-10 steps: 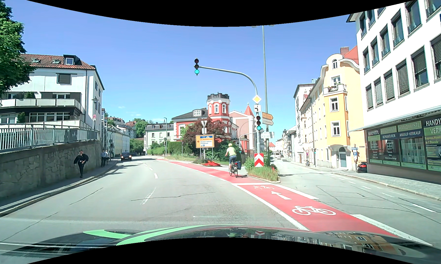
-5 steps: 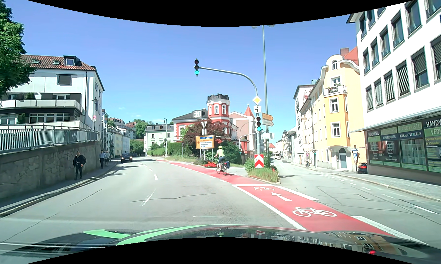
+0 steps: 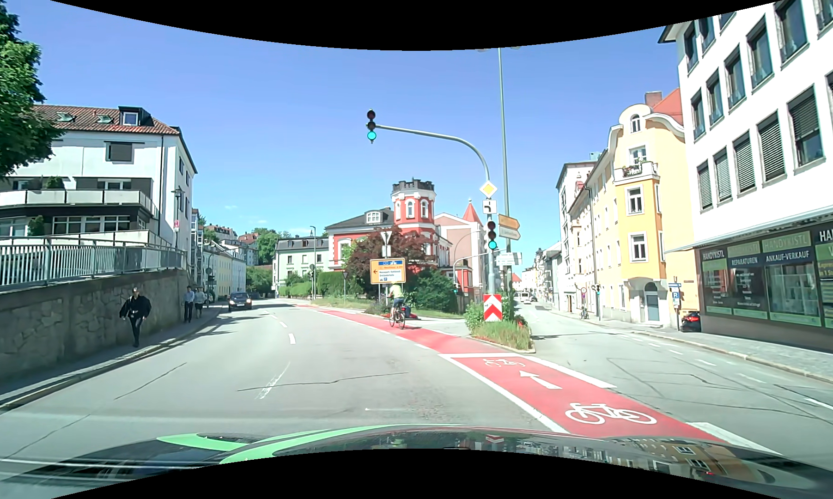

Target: Follow the waypoints while adhering to traffic rules and regulations

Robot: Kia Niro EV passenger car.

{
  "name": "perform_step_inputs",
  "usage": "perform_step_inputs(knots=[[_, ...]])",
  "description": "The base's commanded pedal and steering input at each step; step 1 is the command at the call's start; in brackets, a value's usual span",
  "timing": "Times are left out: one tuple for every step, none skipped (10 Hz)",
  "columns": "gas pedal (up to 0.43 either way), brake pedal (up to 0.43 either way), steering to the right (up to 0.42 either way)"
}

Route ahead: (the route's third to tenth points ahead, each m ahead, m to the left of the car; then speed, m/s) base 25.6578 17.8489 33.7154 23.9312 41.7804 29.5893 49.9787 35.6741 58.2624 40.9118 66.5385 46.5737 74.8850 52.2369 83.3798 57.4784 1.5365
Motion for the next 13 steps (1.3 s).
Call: perform_step_inputs(knots=[[0.488, 0.0, -0.069], [0.488, 0.0, -0.077], [0.488, 0.0, -0.086], [0.488, 0.0, -0.091], [0.488, 0.0, -0.091], [0.488, 0.0, -0.091], [0.488, 0.0, -0.092], [0.469, 0.0, -0.096], [0.449, 0.0, -0.104], [0.449, 0.0, -0.11], [0.441, 0.0, -0.114], [0.421, 0.0, -0.118], [0.39, 0.0, -0.119]])
